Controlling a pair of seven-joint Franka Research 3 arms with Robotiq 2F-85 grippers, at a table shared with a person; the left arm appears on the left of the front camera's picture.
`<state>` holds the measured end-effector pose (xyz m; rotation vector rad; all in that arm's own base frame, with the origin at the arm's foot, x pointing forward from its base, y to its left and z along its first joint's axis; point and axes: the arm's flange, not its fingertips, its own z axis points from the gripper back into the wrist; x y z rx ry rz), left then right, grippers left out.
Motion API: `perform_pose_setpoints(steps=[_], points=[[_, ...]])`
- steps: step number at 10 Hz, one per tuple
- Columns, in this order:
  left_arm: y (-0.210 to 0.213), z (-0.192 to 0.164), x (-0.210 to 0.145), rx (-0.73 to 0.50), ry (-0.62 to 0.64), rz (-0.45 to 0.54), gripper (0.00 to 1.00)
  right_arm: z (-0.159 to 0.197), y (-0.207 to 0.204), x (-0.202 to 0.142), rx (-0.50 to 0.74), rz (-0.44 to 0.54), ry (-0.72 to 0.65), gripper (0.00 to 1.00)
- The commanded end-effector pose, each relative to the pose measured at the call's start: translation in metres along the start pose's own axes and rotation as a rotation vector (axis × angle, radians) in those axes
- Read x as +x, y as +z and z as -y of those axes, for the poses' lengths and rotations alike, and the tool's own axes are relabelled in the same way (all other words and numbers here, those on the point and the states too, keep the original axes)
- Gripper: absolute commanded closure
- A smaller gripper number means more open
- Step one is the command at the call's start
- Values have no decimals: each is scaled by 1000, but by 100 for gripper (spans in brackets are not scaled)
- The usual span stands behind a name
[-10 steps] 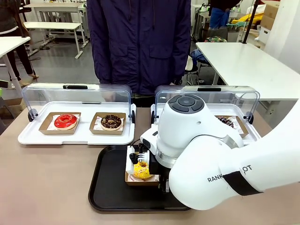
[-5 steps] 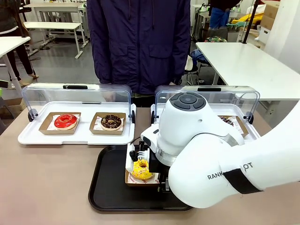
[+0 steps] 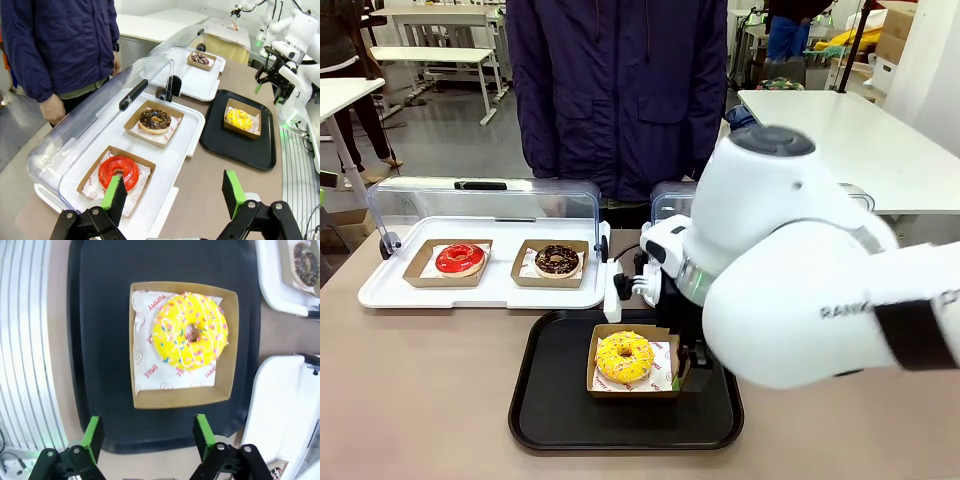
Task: Move the third donut from the left to the tray.
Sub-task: Pick up the Paper togo box containing the Donut indicated by the person and place it on the Handle tray.
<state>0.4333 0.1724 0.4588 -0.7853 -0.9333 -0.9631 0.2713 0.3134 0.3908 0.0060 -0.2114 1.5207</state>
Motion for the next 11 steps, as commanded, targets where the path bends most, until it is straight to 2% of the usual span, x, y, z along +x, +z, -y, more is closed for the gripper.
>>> perform_pose_setpoints(steps=[1,2,3,11], points=[[0,2,3,-3,7,-6,0,5,13,-1,82,1,28,0],[0,2,3,-3,7,-6,0,5,12,-2,162,-26,90,0],[0,2,3,-3,7,-6,0,3,8,-3,20,-10,5,0],[0,2,3,-3,7,-6,0,3,8,-3,20,-10,5,0]])
